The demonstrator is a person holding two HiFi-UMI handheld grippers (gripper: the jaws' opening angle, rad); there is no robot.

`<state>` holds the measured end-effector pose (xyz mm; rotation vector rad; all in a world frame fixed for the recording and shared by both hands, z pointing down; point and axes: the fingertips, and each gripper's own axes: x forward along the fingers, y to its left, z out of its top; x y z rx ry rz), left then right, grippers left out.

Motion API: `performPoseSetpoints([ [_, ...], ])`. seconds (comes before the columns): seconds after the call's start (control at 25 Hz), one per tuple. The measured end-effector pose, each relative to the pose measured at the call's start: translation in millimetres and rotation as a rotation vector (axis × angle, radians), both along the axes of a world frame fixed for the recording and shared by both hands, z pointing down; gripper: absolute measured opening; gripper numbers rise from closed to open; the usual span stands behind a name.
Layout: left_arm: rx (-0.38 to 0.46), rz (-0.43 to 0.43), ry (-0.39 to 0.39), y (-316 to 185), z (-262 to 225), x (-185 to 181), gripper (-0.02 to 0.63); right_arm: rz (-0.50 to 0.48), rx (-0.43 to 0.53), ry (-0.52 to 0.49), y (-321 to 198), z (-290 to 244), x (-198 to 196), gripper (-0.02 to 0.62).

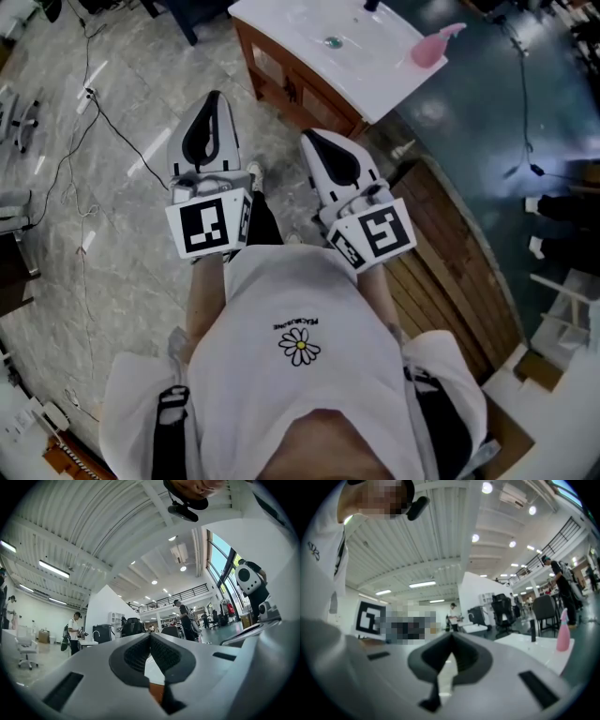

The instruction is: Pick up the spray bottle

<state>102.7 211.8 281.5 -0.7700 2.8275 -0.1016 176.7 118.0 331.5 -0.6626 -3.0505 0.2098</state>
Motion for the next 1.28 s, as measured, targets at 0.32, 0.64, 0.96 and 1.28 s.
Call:
performPoseSetpoints([
  [0.32,0.008,0.012,0.015,7.2,-0.8,-63.4,0.020,-0.022,0.009,0.011,16.6,1.1,-61.8,0.029],
  [0.64,0.017,0.063,0.035,10.4,-7.7,-148.8,0.020,0.024,0.013,0.016,20.5,-11.7,-146.6,0.029],
  [0.96,-0.025,0.106,0.017,14.8,-4.1,-233.2,0.020,0.028,-0.067,0.028,34.5,-20.3,-233.9,0.029],
  [1.28,-0.076,0.182,0.003,22.8,5.8,-295.4,0.020,0.033,-0.037,0.067,62.6,-9.9,-305.9,0.029],
])
